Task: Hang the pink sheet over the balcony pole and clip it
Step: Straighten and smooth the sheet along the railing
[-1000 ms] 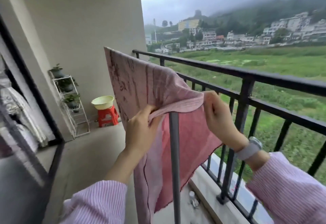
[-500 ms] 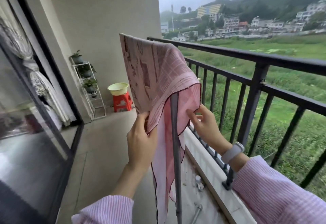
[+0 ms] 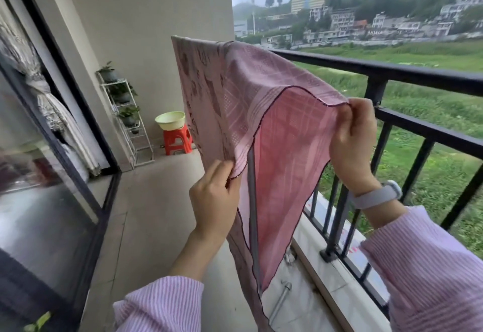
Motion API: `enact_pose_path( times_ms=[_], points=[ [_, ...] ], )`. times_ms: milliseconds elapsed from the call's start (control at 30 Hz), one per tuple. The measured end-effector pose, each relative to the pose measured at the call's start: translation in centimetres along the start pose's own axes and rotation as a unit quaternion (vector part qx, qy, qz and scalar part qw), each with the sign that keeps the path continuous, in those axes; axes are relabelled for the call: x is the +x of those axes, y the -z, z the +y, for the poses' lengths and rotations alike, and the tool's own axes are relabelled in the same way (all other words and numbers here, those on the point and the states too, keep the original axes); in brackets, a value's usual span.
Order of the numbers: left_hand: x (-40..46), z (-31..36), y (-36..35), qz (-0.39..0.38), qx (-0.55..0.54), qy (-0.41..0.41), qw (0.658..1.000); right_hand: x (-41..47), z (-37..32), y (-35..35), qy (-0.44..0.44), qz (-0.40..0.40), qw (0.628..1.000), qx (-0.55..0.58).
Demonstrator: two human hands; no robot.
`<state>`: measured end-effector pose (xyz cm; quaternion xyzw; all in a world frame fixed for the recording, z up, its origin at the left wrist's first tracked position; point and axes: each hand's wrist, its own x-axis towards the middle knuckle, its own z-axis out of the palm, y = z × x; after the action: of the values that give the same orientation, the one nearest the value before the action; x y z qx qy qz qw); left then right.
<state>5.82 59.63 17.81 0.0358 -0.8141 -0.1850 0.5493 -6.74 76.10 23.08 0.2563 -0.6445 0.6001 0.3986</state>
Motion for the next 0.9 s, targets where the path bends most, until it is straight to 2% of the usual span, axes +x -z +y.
enact_pose_path(
  times_ms=[167, 233, 333, 433, 567, 667, 800, 900],
  points=[
    [-1.5, -0.3, -0.2, -0.028, 0.018, 0.054, 0.998, -4.5, 1.8, 0.3, -0.02, -0.101, 0.994, 0.029],
    [-1.8, -0.3, 0.0, -0.032, 0.023, 0.058, 0.998, -6.1, 2.9, 0.2, -0.047, -0.175, 0.983, 0.031],
    [-2.1, -0.8, -0.1, -0.055, 0.02, 0.111, 0.992, -8.7, 4.4, -0.3, -0.109, -0.308, 0.945, -0.003],
    [-3.0, -1.3, -0.6, -0.116, 0.004, 0.219, 0.969, -10.9, 5.2, -1.0, -0.147, -0.374, 0.916, -0.007],
    [-4.5, -2.2, -1.1, -0.124, -0.031, 0.243, 0.961, -13.3, 6.5, -1.6, -0.156, -0.484, 0.86, -0.026],
    [-4.9, -3.3, -0.6, -0.107, -0.039, 0.259, 0.959, -15.3, 8.0, -2.0, -0.145, -0.503, 0.849, -0.076],
    [-5.3, -4.0, 0.4, -0.067, -0.027, 0.277, 0.958, -17.8, 8.3, -3.1, -0.156, -0.469, 0.858, -0.139],
    [-5.7, -3.7, 1.0, -0.063, -0.052, 0.305, 0.949, -20.0, 8.8, -3.9, -0.171, -0.472, 0.849, -0.165]
  ],
)
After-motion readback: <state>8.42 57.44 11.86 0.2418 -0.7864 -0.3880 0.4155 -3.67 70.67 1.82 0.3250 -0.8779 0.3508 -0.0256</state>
